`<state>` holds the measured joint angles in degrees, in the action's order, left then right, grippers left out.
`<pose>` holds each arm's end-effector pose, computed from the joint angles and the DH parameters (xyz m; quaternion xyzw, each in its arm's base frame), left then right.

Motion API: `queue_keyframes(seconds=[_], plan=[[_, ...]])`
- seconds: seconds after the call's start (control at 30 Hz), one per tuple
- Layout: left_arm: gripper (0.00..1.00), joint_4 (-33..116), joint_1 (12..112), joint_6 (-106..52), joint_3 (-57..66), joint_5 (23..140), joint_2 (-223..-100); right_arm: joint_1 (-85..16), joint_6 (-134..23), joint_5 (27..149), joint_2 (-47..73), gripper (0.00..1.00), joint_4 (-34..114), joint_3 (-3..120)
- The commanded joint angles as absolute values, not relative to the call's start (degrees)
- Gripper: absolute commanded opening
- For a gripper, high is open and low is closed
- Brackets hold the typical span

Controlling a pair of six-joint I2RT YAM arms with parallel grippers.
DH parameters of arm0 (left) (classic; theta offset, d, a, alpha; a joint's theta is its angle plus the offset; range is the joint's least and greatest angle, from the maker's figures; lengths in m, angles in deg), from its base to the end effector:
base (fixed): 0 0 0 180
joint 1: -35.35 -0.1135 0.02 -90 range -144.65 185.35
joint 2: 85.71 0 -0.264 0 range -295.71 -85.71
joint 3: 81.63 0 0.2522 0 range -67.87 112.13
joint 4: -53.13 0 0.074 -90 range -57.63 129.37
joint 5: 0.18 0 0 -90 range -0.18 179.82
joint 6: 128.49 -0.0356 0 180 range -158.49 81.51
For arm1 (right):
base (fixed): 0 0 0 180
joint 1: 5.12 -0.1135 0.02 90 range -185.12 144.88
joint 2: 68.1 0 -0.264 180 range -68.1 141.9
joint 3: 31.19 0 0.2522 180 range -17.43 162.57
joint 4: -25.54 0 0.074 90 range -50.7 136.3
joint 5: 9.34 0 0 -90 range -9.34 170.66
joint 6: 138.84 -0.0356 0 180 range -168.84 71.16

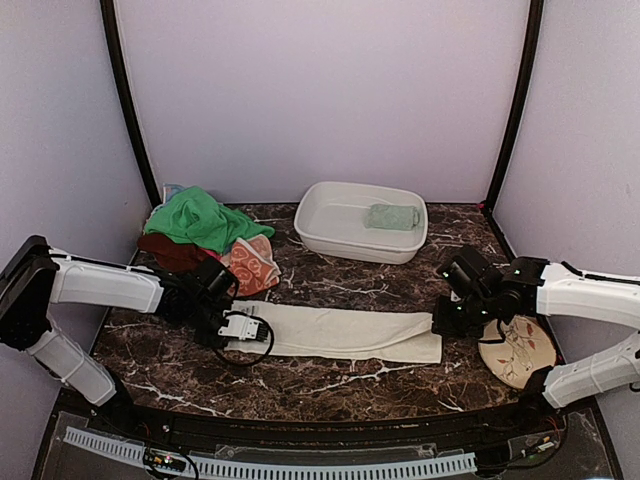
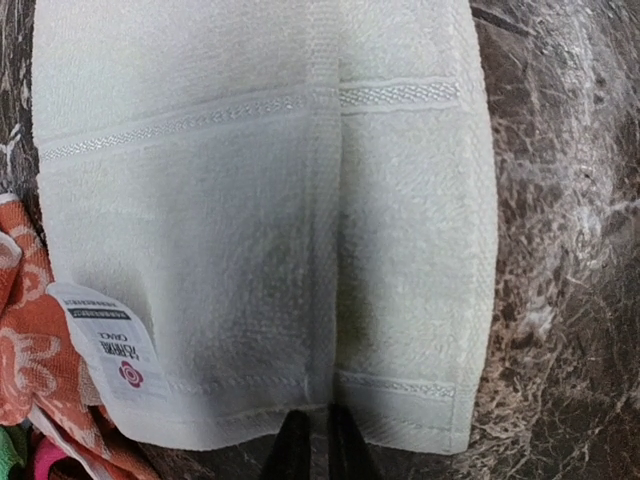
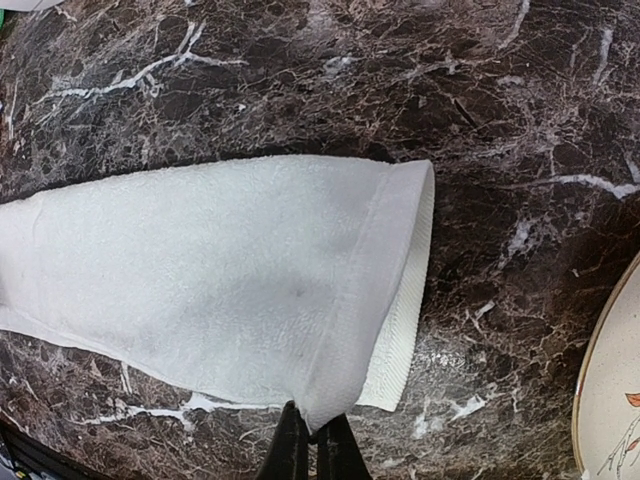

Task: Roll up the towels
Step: Smooth out the towel at the center of the board.

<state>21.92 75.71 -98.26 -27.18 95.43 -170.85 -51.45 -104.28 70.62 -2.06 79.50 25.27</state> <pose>0.2050 -0.1696 0.1513 0.7353 0.6311 0.0877 0.2310 0.1495 0.1477 0.2151 0.0970 0.9651 0.1231 0.2099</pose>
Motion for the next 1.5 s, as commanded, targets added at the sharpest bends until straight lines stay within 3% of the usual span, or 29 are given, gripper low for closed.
queue_keyframes(seconds=[0.0, 0.33, 0.97, 1.23, 1.33, 1.4, 1.47], plan=[[0.09, 16.73, 75.87, -97.78, -25.2, 95.48, -170.52, -50.77, -103.33, 71.03, -2.63, 0.0, 79.24, 25.69], [0.0, 13.39, 75.87, -97.08, -22.25, 96.65, -169.83, -50.72, -102.99, 71.3, -3.17, 0.0, 78.94, 25.02], [0.0, 15.74, 75.87, -91.27, -22.16, 102.91, -170.3, -50.3, -102.01, 71.21, -4.33, 0.0, 80.1, 25.78], [0.0, 8.24, 75.87, -84.65, -17.94, 96.22, -166.83, -49.86, -101.84, 71.77, -4.77, 0.0, 79.83, 26.38], [0.13, 7.04, 75.87, -84.18, -18.52, 94.32, -166.4, -49.64, -101.68, 72.02, -4.39, 0.0, 79.51, 26.67], [0.3, 8.26, 75.87, -85.12, -20.59, 93.99, -165.53, -49.68, -101.53, 72.08, -4.09, 0.0, 79.61, 27.11], [0.34, 9.59, 75.87, -86.27, -22.46, 93.22, -164.87, -49.61, -101.4, 72.0, -4.02, 0.0, 79.94, 27.31]])
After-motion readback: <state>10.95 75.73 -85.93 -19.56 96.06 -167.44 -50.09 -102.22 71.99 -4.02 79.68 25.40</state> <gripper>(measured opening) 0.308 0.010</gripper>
